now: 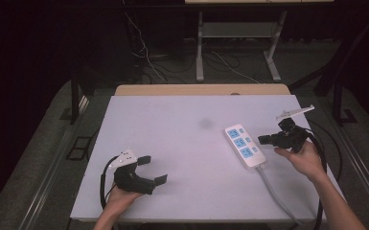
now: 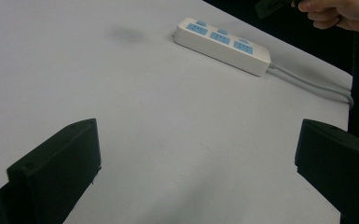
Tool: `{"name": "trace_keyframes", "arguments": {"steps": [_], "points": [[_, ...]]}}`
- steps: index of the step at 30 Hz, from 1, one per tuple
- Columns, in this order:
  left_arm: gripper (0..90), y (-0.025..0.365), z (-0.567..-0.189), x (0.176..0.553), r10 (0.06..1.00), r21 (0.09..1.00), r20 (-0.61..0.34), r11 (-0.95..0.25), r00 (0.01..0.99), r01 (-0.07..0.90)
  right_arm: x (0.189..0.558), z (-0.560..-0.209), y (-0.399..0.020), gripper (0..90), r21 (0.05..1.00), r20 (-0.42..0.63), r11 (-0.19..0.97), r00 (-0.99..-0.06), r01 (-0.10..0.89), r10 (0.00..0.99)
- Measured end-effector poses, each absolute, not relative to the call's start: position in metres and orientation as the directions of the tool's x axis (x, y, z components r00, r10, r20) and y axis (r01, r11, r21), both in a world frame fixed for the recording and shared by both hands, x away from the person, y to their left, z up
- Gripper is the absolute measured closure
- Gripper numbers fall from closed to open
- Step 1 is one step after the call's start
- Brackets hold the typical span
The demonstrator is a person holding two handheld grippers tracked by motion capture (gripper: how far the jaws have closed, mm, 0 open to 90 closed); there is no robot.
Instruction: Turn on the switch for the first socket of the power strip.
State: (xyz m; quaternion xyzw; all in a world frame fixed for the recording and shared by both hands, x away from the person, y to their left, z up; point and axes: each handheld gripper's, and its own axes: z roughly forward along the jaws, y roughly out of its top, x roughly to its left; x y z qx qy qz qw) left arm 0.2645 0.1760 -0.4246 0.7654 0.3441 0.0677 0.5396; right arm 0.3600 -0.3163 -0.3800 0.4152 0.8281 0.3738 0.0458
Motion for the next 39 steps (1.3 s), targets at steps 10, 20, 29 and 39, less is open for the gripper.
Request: {"name": "trace_keyframes", "arguments": {"steps": [10,20,29,39], "points": [[0.0,0.176,-0.424,0.264,0.6,0.874,-0.269,-0.177,0.754,0.453,0.342,-0.368,-0.327,87.1,0.678,0.263,0.316,-0.62,0.663,0.739],[0.0,0.176,-0.424,0.264,0.601,0.875,-0.272,-0.17,0.752,0.452,0.32,-0.363,-0.335,54.5,0.699,0.308,0.24,-0.586,0.674,0.75],[0.0,0.177,-0.424,0.264,0.602,0.875,-0.273,-0.168,0.75,0.453,0.297,-0.366,-0.334,10.6,0.727,0.315,0.205,-0.583,0.655,0.749],[0.0,0.177,-0.424,0.264,0.603,0.874,-0.274,-0.168,0.749,0.455,0.272,-0.378,-0.33,0.1,0.752,0.318,0.192,-0.602,0.631,0.732]]}}
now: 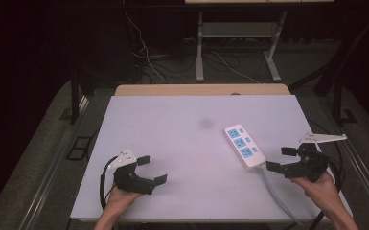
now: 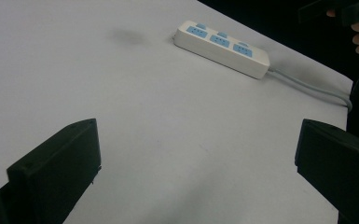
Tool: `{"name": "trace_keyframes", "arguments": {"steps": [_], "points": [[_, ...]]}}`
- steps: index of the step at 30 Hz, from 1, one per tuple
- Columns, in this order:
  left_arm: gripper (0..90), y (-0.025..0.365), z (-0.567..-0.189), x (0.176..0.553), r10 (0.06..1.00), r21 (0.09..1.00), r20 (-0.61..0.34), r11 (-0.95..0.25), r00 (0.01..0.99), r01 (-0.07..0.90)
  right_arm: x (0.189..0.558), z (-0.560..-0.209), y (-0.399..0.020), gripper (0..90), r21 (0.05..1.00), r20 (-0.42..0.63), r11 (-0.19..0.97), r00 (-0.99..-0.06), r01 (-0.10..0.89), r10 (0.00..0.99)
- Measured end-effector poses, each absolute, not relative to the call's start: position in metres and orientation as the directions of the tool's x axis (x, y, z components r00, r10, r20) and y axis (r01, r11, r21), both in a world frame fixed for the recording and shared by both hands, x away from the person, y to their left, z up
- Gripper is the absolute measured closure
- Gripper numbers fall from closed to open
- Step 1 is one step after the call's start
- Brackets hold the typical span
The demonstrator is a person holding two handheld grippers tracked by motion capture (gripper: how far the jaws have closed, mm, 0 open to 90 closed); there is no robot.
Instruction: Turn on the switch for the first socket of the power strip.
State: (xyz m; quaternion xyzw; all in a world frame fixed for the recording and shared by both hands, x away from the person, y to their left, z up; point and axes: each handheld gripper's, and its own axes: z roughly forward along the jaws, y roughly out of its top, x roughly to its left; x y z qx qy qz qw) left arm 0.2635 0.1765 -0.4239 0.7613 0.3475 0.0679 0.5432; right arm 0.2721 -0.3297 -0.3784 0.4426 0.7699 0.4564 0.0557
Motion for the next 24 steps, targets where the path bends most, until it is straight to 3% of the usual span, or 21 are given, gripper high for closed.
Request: {"name": "trace_keyframes", "arguments": {"steps": [24], "points": [[0.0,0.176,-0.424,0.264,0.601,0.872,-0.274,-0.174,0.751,0.457,0.244,-0.428,-0.313,0.2,0.744,0.332,0.205,-0.618,0.636,0.712]]}}
